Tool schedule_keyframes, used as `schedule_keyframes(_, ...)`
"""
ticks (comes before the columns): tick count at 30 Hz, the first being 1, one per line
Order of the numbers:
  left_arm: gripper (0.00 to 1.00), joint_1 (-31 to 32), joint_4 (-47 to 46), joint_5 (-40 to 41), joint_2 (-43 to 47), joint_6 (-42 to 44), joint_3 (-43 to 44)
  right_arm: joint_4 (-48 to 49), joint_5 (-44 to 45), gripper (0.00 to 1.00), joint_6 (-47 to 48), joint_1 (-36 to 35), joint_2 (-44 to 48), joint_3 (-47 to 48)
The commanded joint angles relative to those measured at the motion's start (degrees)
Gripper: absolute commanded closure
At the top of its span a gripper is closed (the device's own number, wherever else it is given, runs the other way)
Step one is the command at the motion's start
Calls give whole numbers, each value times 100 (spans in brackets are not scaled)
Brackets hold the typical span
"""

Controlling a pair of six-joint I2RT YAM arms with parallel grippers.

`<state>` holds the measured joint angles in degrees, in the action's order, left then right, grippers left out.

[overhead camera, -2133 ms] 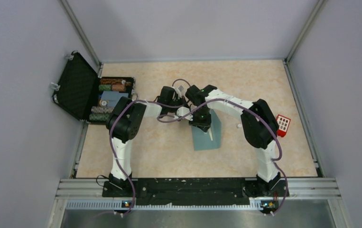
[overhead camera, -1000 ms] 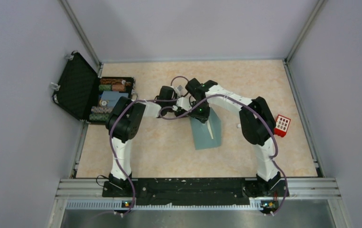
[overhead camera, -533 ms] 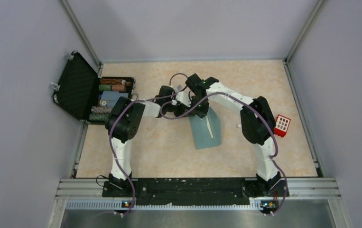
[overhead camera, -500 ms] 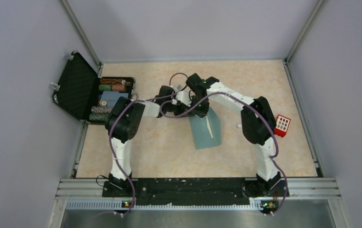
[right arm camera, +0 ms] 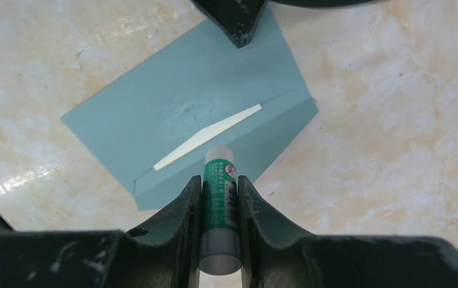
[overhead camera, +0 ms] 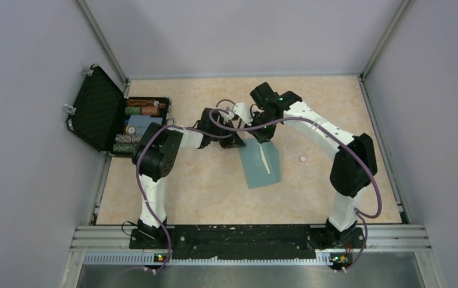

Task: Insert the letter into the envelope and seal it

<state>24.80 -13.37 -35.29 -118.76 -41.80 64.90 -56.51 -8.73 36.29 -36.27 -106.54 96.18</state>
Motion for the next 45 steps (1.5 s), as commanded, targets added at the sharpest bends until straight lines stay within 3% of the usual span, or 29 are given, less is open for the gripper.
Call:
schedule_keyframes(1,98,-3,182,-54,261,220,-101,-80,-474,100,-314,-7,937,-285)
schedule_keyframes(4,96,-54,287,-109,430,82,163,26,-631,100,-524,46,1405,-397)
schedule_keyframes(7,81,-291,425,-399,565,-170,758,284,-1138,100,-821,288,1866,-524)
schedule_keyframes(9,74,-496,1128,-439,526,-96,1698,833,-1205,100,-1131,452,2285,-837)
schedule_keyframes(11,67,-609,2457,-190,416,608,2987,1459,-1154,100,-1332,612,2713,-1154)
schedule_keyframes(14,52,-624,3224,588,624,1744,4223,2982,-404,100,-1980,765,3427,-1792)
schedule_keyframes(16,49,-624,2794,1351,1210,1713,4034,4435,210,100,-2436,786,3970,-2555)
schedule_keyframes(17,47,-625,2109,1543,1572,1491,3665,5219,418,100,-2598,788,4302,-2869)
schedule_keyframes(20,41,-608,1458,1493,2430,876,3023,6814,522,100,-2662,781,4538,-3239)
schedule_keyframes(23,39,-532,1435,885,2970,436,2944,7288,664,100,-2609,778,4378,-2872)
schedule_keyframes(27,36,-139,1239,-117,3648,1094,2983,8063,235,100,-2351,732,4460,-2784)
schedule_keyframes(31,32,-52,1476,-853,3905,1080,3001,8741,192,100,-1332,181,4602,-3033)
schedule_keyframes(35,31,-43,1136,-1865,3916,740,2769,9430,397,100,-271,-310,4658,-3463)
schedule_keyframes(40,29,-32,503,-2206,3854,-45,2456,9990,630,100,460,-720,4551,-3710)
schedule_keyframes(45,31,-20,-23,-1951,3701,-776,2554,10092,452,100,1012,-1030,4460,-3881)
